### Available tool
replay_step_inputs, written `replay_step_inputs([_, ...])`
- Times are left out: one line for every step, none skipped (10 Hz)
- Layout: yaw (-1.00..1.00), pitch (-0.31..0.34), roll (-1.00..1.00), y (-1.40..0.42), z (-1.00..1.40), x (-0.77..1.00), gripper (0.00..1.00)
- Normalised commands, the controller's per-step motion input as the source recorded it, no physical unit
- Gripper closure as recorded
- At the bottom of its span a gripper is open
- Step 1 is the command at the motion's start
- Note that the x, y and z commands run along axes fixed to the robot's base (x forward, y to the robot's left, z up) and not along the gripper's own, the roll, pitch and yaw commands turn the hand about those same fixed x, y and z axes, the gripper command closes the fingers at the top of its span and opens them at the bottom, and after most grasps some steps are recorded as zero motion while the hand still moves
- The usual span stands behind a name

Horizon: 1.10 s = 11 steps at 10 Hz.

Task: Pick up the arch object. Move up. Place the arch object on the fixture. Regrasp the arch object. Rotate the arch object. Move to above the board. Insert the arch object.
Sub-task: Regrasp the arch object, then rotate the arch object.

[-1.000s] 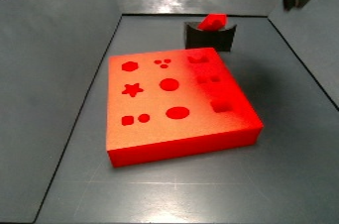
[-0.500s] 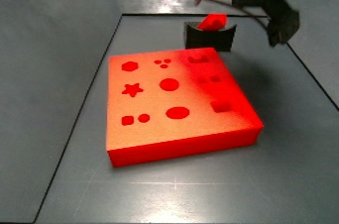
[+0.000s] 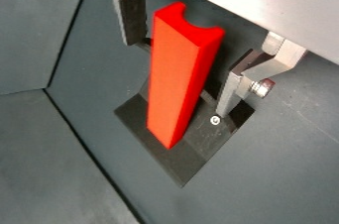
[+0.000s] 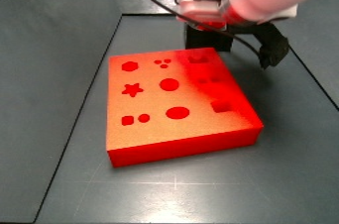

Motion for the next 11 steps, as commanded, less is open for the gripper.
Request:
replay_step_inputs([0.0,0.0,0.0,0.0,0.0,0.0,1.0])
replay_step_inputs([0.0,0.0,0.0,0.39,1.0,-0.99,1.0])
replay_step_inputs([0.0,-0.029,-0.04,0.39,1.0,-0.99,1.0])
replay_step_inputs([0.01,-0.065,-0.09,0.36,1.0,-1.0,1.0])
replay_step_inputs([0.0,-0.086,-0.11,0.33,0.97,-1.0,1.0])
replay_step_inputs([-0.01,-0.102,-0.12,0.3,0.95,-1.0,1.0])
replay_step_inputs([-0.03,-0.112,-0.13,0.28,0.92,-1.0,1.0])
replay_step_inputs([-0.05,-0.119,-0.13,0.24,0.87,-1.0,1.0])
replay_step_inputs([-0.08,-0.121,-0.13,0.21,0.82,-1.0,1.0])
replay_step_inputs([-0.09,-0.11,-0.13,0.19,0.77,-1.0,1.0])
replay_step_inputs([-0.1,-0.097,-0.13,0.17,0.71,-1.0,1.0])
